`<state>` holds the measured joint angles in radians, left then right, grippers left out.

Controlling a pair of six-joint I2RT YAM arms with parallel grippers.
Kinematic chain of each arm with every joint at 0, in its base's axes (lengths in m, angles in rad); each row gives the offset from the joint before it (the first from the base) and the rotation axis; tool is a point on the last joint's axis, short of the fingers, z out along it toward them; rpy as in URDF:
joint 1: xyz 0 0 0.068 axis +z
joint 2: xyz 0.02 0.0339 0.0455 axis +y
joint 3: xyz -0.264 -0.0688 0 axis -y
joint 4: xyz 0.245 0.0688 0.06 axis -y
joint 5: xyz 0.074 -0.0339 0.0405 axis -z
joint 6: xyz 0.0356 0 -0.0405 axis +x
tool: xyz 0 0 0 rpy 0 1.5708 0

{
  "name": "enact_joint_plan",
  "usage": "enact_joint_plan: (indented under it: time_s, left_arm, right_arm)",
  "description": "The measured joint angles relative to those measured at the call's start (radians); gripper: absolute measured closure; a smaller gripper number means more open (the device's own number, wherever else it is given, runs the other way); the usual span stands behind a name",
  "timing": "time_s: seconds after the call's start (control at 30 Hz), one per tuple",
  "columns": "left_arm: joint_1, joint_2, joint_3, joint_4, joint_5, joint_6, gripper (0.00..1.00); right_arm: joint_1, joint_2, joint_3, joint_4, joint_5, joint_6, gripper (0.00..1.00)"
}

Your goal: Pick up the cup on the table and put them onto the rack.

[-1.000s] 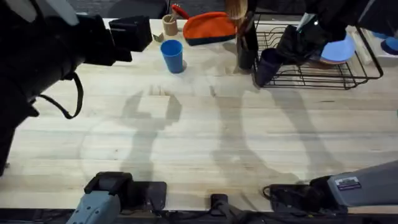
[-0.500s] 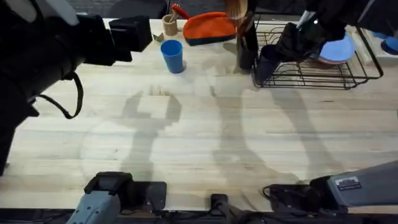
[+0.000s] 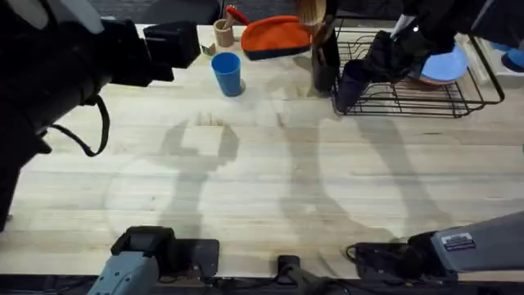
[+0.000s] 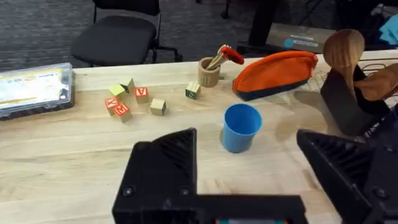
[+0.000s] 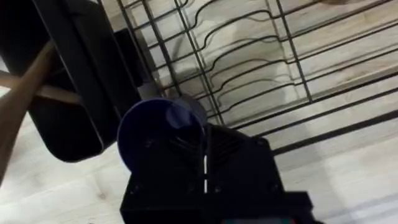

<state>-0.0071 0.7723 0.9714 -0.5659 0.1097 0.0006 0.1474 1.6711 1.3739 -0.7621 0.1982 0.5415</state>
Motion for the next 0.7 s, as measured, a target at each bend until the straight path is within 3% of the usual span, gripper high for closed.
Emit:
enact_joint_plan:
  time_s: [0.2,0.4,0.7]
  left_arm:
    - [0.0,0.0,0.0,0.0,0.0,0.0,0.008]
    - [0.0,0.0,0.0,0.0,0.0,0.0,0.008]
    - [0.0,0.0,0.0,0.0,0.0,0.0,0.007]
  right_arm:
    - [0.0,0.0,0.0,-0.024,0.0,0.0,0.966]
    - [0.0,0.0,0.0,-0.024,0.0,-0.003,0.835]
    - [0.0,0.0,0.0,-0.023,0.0,-0.003,0.746]
